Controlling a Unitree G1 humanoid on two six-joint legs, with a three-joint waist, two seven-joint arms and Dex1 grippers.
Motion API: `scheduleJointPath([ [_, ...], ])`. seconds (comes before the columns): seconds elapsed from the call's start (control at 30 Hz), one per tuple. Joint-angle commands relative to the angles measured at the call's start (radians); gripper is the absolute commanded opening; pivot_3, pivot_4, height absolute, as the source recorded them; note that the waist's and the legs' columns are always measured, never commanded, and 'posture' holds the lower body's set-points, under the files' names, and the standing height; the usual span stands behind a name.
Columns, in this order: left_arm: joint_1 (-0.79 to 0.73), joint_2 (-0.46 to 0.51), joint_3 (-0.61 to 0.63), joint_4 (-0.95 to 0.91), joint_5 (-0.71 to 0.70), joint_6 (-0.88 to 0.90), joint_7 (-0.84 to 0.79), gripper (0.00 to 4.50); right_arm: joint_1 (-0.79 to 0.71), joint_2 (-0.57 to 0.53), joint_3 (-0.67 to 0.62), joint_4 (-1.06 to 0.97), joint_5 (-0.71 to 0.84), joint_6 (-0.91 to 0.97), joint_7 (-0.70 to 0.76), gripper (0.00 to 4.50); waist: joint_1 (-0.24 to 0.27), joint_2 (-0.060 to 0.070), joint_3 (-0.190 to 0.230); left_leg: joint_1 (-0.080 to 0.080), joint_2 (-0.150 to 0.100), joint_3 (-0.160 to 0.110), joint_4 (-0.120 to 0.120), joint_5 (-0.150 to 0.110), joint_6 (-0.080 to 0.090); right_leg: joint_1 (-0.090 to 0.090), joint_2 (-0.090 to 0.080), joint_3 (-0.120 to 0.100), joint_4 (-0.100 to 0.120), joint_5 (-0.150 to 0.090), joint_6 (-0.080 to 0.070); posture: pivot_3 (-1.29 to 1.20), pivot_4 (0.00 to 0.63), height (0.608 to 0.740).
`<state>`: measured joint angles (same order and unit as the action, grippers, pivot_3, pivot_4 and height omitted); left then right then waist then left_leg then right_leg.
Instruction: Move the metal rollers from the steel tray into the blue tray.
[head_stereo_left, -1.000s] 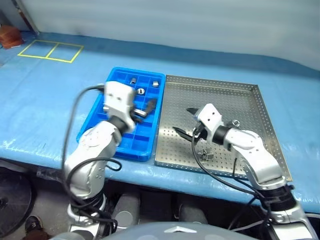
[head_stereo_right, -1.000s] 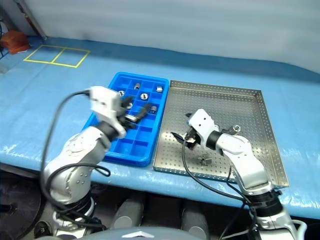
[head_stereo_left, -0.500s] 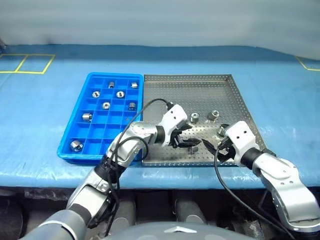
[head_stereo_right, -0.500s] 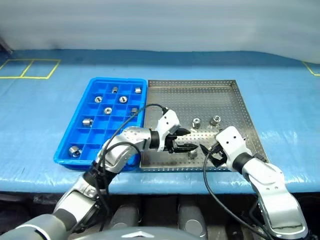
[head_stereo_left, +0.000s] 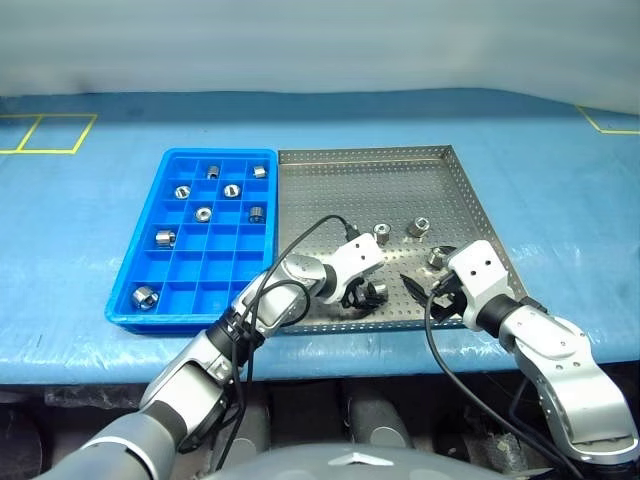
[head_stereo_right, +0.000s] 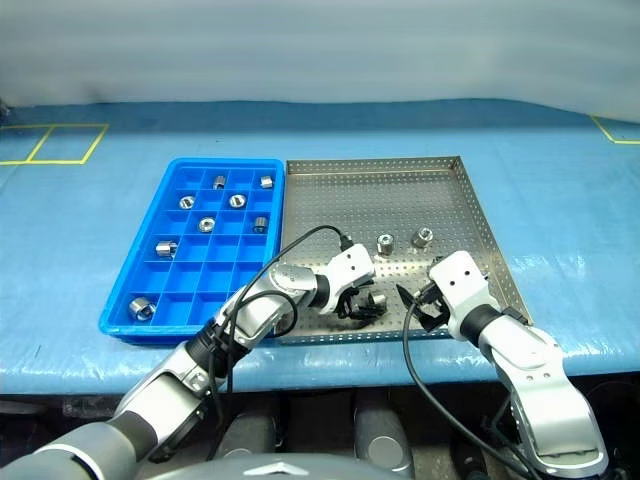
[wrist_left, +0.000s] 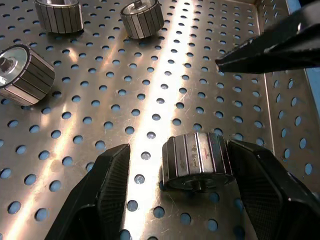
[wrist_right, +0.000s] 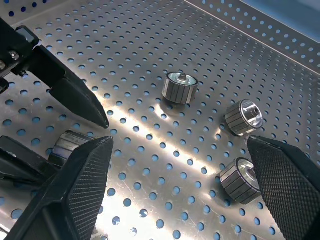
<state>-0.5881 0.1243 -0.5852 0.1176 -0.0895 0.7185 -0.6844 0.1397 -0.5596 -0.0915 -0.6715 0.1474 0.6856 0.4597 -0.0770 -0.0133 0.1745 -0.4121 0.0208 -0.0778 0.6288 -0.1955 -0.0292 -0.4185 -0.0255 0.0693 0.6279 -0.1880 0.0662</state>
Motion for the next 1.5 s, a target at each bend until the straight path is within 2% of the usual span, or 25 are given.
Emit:
scheduleJointPath([
  [0.03,0.012,-0.014,0.02,-0.019,0.002,0.007,0.01,2.83,-0.016,-0.009,0.007,-0.005,-0.002,-0.027,0.005,4.5,0.002,0.0,0.0,0.0,0.0,0.0,0.0,0.0,0.0,0.0,0.0,0.0,0.0,0.0,0.0,-0.08,0.15,0.74],
  [0.17,0.02,-0.016,0.027,-0.02,0.002,0.005,0.012,1.67,-0.026,-0.008,0.018,0.009,-0.004,-0.034,0.006,4.5,0.005,0.0,0.0,0.0,0.0,0.0,0.0,0.0,0.0,0.0,0.0,0.0,0.0,0.0,0.0,-0.07,0.15,0.74],
  [0.57,0.034,-0.021,0.081,-0.061,-0.012,-0.009,0.028,1.67,-0.034,-0.006,0.046,0.034,-0.006,-0.039,0.006,4.5,0.007,0.0,0.0,0.0,0.0,0.0,0.0,0.0,0.0,0.0,0.0,0.0,0.0,0.0,0.0,-0.05,0.15,0.74],
  [0.67,0.05,-0.026,0.15,-0.125,-0.041,0.012,0.055,1.67,-0.044,0.0,0.057,0.048,0.0,-0.038,0.01,4.5,0.007,0.0,0.0,0.0,0.0,0.0,0.0,0.0,0.0,0.0,0.0,0.0,0.0,0.0,0.0,-0.05,0.15,0.74],
  [0.9,0.118,-0.024,0.393,-0.383,-0.051,0.122,0.266,1.67,-0.096,0.029,0.079,0.082,0.041,-0.065,0.043,4.5,0.011,0.0,0.0,0.001,0.0,0.0,0.0,0.0,0.0,0.0,0.0,0.0,0.001,0.0,0.0,0.01,0.15,0.74],
  [1.13,0.216,-0.046,0.6,-0.576,0.119,0.236,0.629,1.67,-0.174,0.056,0.132,0.144,0.046,-0.092,0.063,4.5,0.028,0.0,0.0,0.001,0.0,-0.001,0.0,0.0,0.0,0.002,0.001,0.0,0.001,0.001,0.001,0.09,0.15,0.74],
  [1.3,0.269,-0.051,0.651,-0.66,0.164,0.303,0.715,1.67,-0.213,0.051,0.152,0.177,0.045,-0.103,0.084,4.5,0.061,0.0,0.0,0.001,0.0,-0.001,0.0,0.0,0.0,0.002,0.001,-0.001,0.0,0.001,0.001,0.12,0.15,0.74],
  [1.5,0.342,-0.036,0.609,-0.679,0.163,0.351,0.706,1.67,-0.243,0.051,0.168,0.198,0.041,-0.109,0.093,4.5,0.084,0.0,0.0,0.001,0.0,-0.002,0.0,0.0,0.0,0.002,0.0,-0.001,0.0,0.001,0.001,0.15,0.15,0.74],
])
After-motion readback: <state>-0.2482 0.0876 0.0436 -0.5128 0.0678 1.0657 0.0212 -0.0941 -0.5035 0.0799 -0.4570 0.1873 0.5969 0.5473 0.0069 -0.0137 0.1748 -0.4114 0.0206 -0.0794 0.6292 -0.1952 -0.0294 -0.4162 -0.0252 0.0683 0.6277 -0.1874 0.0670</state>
